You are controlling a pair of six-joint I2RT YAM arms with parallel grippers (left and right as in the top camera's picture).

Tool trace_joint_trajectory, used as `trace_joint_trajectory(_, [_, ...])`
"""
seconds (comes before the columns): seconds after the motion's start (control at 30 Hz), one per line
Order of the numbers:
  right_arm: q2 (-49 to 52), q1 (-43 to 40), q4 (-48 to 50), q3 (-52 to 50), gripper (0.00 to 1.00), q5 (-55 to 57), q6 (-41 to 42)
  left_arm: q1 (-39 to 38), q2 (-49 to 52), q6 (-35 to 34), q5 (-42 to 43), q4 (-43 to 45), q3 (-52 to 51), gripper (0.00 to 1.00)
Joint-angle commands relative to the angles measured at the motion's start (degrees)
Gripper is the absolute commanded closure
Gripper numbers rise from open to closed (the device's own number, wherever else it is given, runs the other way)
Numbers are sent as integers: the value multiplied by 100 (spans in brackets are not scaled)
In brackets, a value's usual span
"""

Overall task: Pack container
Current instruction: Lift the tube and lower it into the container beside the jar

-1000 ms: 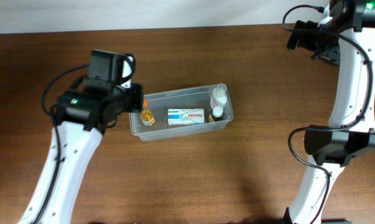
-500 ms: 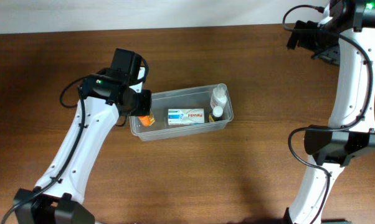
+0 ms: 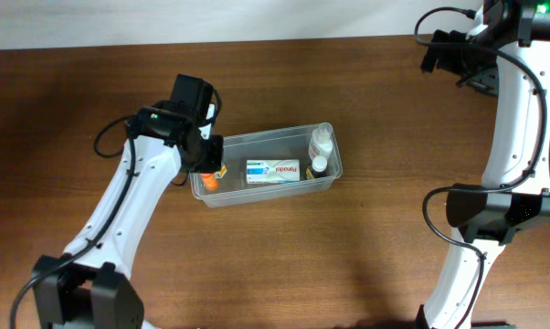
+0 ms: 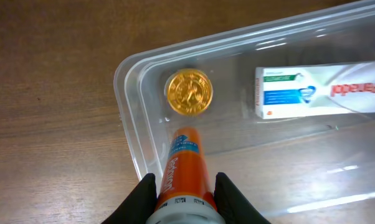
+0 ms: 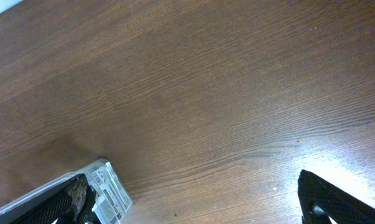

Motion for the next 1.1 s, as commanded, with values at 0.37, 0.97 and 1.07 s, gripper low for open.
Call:
trace_joint_trajectory(0.37, [4,-4,-31,-2,2,50,9,-79,83,70,-131,424,-208,77])
trace_joint_trajectory(0.97, [4,-4,-28,-2,2,50,9,-236,133,68,-232,782,-761,76])
trace_joint_trajectory(1.07, [4,-4,-28,-2,2,50,9,-236,140,70,-304,787,-778,76])
